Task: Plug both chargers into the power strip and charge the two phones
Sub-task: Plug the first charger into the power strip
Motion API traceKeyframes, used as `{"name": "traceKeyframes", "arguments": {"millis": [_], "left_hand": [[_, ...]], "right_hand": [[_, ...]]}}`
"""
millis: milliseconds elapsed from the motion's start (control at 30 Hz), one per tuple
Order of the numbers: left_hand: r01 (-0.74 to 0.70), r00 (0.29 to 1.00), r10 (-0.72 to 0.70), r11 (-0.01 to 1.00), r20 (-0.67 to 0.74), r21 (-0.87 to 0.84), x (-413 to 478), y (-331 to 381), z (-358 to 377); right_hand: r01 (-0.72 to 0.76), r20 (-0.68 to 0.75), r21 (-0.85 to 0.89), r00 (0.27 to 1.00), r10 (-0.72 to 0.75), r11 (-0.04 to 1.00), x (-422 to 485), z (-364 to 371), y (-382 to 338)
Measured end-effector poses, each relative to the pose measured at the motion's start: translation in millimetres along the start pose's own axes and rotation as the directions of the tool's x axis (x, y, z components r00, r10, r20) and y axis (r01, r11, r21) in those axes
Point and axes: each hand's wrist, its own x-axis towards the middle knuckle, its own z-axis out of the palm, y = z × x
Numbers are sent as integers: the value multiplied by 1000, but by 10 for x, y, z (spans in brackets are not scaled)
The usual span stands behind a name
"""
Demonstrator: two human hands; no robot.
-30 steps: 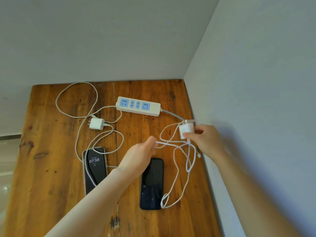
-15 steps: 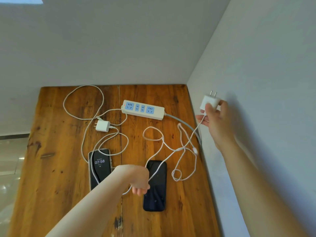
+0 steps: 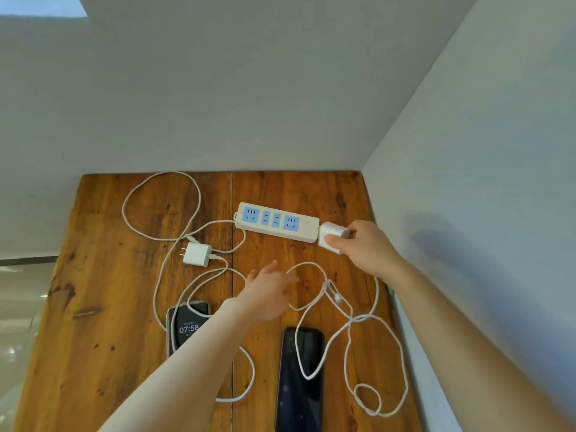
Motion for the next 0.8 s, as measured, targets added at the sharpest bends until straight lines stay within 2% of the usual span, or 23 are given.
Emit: {"name": "traceKeyframes", "arguments": {"millis": [67, 133, 167, 200, 367, 567, 667, 800], "left_hand": [[7, 975, -17, 999, -221, -44, 94, -70, -19], [18, 881, -12, 1000, -474, 7, 208, -148, -86], [32, 846, 7, 997, -533, 64, 278, -194, -118], [51, 838, 29, 990, -545, 131, 346, -237, -153], [56, 903, 129, 911, -410, 409, 570, -365, -202], [58, 925, 114, 900, -362, 433, 645, -386, -167], [73, 932, 94, 896, -349, 438, 641, -369, -161], [77, 940, 83, 893, -331, 444, 627, -374, -142]], "right_hand": [[68, 28, -52, 997, -66, 996, 169, 138, -24], [110, 32, -78, 994, -108, 991, 323, 260, -20], [129, 22, -90, 992, -128, 988, 392, 309, -16], [141, 8, -105, 990, -141, 984, 456, 352, -14], [190, -31, -229, 979, -203, 955, 711, 457, -15], [242, 9, -361, 966, -257, 901, 858, 444, -155], [313, 97, -459, 948, -304, 831, 898, 376, -256], [379, 213, -506, 926, -313, 775, 955, 311, -405]]}}
